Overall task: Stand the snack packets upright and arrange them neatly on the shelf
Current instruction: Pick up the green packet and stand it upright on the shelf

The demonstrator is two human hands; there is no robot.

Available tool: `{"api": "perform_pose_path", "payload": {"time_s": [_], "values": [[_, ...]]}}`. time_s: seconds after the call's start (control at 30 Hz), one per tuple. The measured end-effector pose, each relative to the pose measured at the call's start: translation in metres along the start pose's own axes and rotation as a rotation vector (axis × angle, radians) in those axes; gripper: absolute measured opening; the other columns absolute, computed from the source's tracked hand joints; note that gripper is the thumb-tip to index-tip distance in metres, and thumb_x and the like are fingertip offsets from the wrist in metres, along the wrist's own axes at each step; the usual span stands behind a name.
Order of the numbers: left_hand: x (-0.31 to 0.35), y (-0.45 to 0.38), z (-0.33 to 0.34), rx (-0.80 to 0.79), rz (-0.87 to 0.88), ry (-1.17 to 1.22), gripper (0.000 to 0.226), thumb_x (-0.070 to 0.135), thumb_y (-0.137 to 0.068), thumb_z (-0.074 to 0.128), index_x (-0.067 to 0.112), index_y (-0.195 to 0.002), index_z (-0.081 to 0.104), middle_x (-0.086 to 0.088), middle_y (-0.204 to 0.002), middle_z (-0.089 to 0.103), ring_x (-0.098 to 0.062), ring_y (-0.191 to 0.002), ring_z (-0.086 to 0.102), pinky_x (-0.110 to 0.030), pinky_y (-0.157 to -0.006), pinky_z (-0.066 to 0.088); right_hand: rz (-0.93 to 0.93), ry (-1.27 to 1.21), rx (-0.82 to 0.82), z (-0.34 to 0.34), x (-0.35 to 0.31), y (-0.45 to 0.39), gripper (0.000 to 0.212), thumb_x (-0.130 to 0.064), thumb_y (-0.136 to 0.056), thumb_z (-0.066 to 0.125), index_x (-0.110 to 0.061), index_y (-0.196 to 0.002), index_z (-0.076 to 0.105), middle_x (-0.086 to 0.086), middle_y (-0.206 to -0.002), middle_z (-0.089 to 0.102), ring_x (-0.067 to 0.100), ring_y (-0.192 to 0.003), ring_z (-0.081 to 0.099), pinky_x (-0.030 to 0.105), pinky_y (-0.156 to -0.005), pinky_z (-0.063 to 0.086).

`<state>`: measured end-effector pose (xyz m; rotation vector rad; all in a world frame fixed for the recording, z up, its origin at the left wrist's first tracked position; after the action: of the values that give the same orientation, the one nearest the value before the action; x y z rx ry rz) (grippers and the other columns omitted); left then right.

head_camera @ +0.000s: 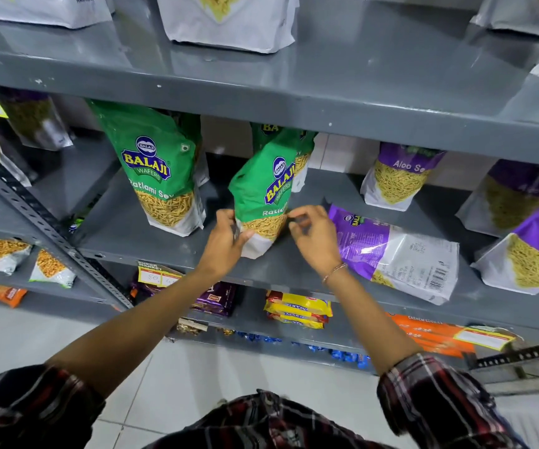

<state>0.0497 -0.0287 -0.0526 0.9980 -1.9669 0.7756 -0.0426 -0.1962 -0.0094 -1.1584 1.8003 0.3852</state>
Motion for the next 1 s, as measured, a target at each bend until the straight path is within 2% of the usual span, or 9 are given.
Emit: {"api": "perform_pose_path", "payload": {"time_s": [0.1, 0.17, 0.23, 0.37, 0.43, 0.63, 0.8, 0.9, 1.0], "values": [[-0.009, -0.017, -0.014, -0.105, 0.013, -0.023, 0.031, 0.013, -0.091, 0.054, -0.001, -0.113, 0.036, -0.017, -0.108, 0.060, -0.026, -0.104, 0.056, -0.043, -0.088, 0.046, 0.144, 0.006, -0.148, -0.012, 0.026, -0.030, 0.049, -0.007, -0.080, 0.068, -0.003, -0.124, 0.047, 0.019, -0.125, 0.055, 0.024, -0.103, 0.057, 0.038, -0.097, 0.048], [-0.010, -0.032, -0.022, -0.188, -0.014, -0.003, 0.041, 0.008, -0.093, 0.049, -0.001, -0.130, 0.034, -0.020, -0.130, 0.054, -0.025, -0.122, 0.048, -0.046, -0.105, 0.037, 0.151, 0.002, -0.315, -0.012, 0.035, -0.044, 0.073, -0.008, -0.078, 0.072, -0.002, -0.137, 0.030, 0.019, -0.143, 0.042, 0.027, -0.128, 0.044, 0.038, -0.109, 0.038], [-0.010, -0.046, -0.024, -0.228, -0.020, -0.002, 0.043, 0.003, -0.094, 0.045, 0.002, -0.136, 0.035, -0.017, -0.139, 0.048, -0.027, -0.132, 0.042, -0.044, -0.112, 0.030, 0.121, -0.007, -0.420, -0.008, 0.039, -0.052, 0.080, -0.005, -0.075, 0.074, -0.003, -0.138, 0.026, 0.016, -0.146, 0.039, 0.024, -0.132, 0.038, 0.033, -0.110, 0.033], [-0.016, -0.064, -0.021, -0.226, -0.102, -0.042, 0.014, 0.006, -0.096, 0.043, 0.003, -0.100, 0.056, -0.013, -0.099, 0.062, -0.019, -0.100, 0.052, -0.033, -0.092, 0.039, 0.108, -0.073, -0.352, -0.001, 0.037, -0.054, 0.056, -0.006, -0.075, 0.074, -0.003, -0.123, 0.046, 0.017, -0.129, 0.057, 0.020, -0.115, 0.054, 0.003, -0.087, 0.042], [-0.017, -0.069, -0.020, -0.183, -0.132, -0.067, 0.020, 0.011, -0.096, 0.044, 0.011, -0.077, 0.045, -0.006, -0.077, 0.048, -0.015, -0.082, 0.042, -0.029, -0.075, 0.034, 0.110, -0.105, -0.259, 0.003, 0.037, -0.050, 0.048, -0.007, -0.074, 0.074, -0.001, -0.116, 0.051, 0.017, -0.122, 0.063, 0.019, -0.107, 0.059, -0.002, -0.073, 0.044], [-0.016, -0.075, -0.019, -0.201, -0.137, -0.056, 0.016, 0.014, -0.097, 0.042, 0.004, -0.086, 0.048, -0.004, -0.080, 0.050, -0.015, -0.084, 0.043, -0.030, -0.079, 0.034, 0.157, -0.098, -0.179, 0.007, 0.033, -0.038, 0.047, -0.011, -0.076, 0.073, 0.001, -0.115, 0.051, 0.016, -0.123, 0.063, 0.027, -0.111, 0.061, 0.039, -0.096, 0.051], [-0.015, -0.062, -0.020, -0.024, -0.194, -0.107, 0.032, 0.027, -0.093, 0.044, 0.001, -0.095, 0.062, -0.022, -0.102, 0.068, -0.032, -0.089, 0.062, -0.038, -0.078, 0.046, 0.125, 0.054, -0.220, -0.006, 0.023, -0.036, 0.048, -0.012, -0.078, 0.072, 0.001, -0.118, 0.049, 0.018, -0.125, 0.062, 0.029, -0.113, 0.059, 0.033, -0.095, 0.047], [-0.032, -0.030, -0.007, 0.035, -0.386, -0.033, 0.026, 0.020, -0.090, 0.049, 0.001, -0.083, 0.065, -0.024, -0.086, 0.071, -0.034, -0.077, 0.068, -0.040, -0.077, 0.056, 0.123, 0.178, -0.163, -0.034, 0.025, -0.036, 0.048, -0.007, -0.079, 0.070, 0.001, -0.122, 0.052, 0.019, -0.124, 0.061, 0.030, -0.113, 0.059, 0.034, -0.100, 0.045], [-0.027, 0.003, 0.028, -0.128, -0.541, 0.108, 0.015, 0.017, -0.087, 0.057, 0.006, -0.084, 0.067, -0.005, -0.062, 0.070, -0.014, -0.046, 0.063, -0.026, -0.051, 0.053, 0.175, 0.249, -0.083, -0.078, 0.039, -0.032, 0.039, -0.004, -0.081, 0.068, 0.002, -0.118, 0.057, 0.019, -0.120, 0.064, 0.032, -0.110, 0.061, 0.038, -0.100, 0.046]]}}
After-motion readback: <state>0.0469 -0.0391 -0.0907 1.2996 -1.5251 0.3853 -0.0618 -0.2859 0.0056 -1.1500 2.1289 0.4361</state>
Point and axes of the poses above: each hand's wrist, its own y-axis away from the middle knuckle, its own z-axis out of the palm, x = y × z, the point moved 3 cm from there along -y, towards the middle knuckle
